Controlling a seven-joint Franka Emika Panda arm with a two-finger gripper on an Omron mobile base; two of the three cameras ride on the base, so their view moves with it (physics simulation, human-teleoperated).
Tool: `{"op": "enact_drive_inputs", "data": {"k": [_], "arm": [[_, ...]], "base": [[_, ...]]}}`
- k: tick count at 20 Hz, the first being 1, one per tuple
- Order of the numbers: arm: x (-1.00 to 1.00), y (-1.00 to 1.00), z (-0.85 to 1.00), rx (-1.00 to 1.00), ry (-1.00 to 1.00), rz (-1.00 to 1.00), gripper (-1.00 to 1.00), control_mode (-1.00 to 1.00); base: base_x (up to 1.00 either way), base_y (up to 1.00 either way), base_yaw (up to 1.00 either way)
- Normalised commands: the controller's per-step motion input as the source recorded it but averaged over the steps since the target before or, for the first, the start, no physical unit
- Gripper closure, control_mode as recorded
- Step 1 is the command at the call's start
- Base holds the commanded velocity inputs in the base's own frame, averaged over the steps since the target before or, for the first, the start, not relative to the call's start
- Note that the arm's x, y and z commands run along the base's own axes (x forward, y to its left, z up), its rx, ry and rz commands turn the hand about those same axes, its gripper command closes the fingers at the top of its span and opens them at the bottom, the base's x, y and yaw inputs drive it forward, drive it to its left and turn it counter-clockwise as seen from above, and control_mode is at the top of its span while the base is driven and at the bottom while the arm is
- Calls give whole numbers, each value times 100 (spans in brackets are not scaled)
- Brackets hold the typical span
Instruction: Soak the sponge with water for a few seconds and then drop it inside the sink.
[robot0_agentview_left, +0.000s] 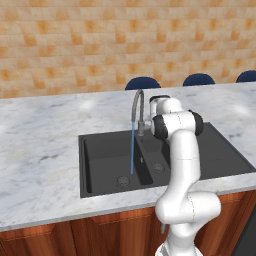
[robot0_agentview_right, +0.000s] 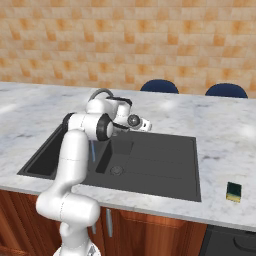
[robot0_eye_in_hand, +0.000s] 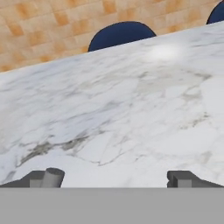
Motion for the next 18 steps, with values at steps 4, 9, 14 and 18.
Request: {"op": "enact_drive_inputs", "data": {"k": [4, 9, 14, 18], "arm": [[0, -43, 12, 4, 0, -3, -100, -100], [0, -38, 39, 6, 0, -5, -100, -100], [0, -33, 56, 5, 0, -8, -100, -100], [-1, -36, 61, 2, 0, -7, -100, -100]], "base": [[0, 0, 0], [0, 0, 0], [0, 0, 0], [0, 0, 0]]}}
